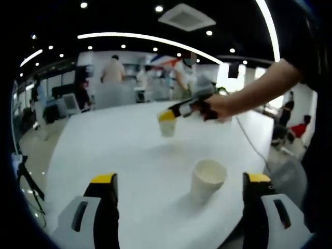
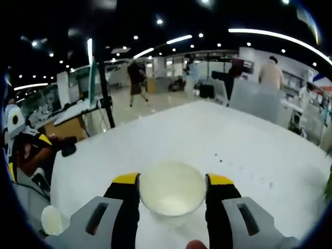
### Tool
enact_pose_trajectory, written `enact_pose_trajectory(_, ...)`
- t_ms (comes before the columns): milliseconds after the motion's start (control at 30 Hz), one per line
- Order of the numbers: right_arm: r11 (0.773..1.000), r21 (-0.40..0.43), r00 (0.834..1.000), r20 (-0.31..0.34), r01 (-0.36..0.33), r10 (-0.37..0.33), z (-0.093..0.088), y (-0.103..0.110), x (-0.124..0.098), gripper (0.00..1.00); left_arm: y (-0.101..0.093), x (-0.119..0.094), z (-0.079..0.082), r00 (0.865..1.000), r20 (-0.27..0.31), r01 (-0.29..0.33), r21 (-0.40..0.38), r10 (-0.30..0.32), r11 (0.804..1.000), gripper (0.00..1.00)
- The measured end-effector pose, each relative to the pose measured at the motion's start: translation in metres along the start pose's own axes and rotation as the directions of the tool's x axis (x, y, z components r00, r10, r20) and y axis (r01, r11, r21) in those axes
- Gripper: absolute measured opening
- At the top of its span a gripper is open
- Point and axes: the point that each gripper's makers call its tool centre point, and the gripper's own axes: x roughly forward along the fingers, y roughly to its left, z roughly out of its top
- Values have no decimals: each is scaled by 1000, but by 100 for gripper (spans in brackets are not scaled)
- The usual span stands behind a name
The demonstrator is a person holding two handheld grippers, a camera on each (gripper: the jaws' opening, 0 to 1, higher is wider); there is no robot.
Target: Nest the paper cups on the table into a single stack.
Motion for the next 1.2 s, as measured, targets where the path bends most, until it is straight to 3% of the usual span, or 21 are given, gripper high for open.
enact_pose_trajectory(167, 1000, 4, 1000, 7, -6, 6, 0, 11, -18, 47, -5, -4, 8, 1000, 10, 11, 18, -11, 1000, 100)
enact_pose_trajectory(600, 1000, -22, 1000, 22, 10, -9, -1, 30, -73, 46, -11, -8, 7, 999, 15, 37, -10, -36, 999, 100)
enact_pose_trajectory(933, 1000, 10, 995, 95, 8, -9, 17, 56, -114, 47, -21, -10, 5, 998, 11, 69, 8, -69, 998, 100)
enact_pose_trajectory(1000, 1000, 6, 995, 101, 6, -7, 18, 64, -120, 46, -27, -14, 14, 995, 59, 85, -12, -84, 996, 100)
enact_pose_trajectory(1200, 1000, -3, 992, 124, 2, -2, 28, 79, -139, 46, -29, -17, 8, 996, 28, 81, 19, -82, 997, 100)
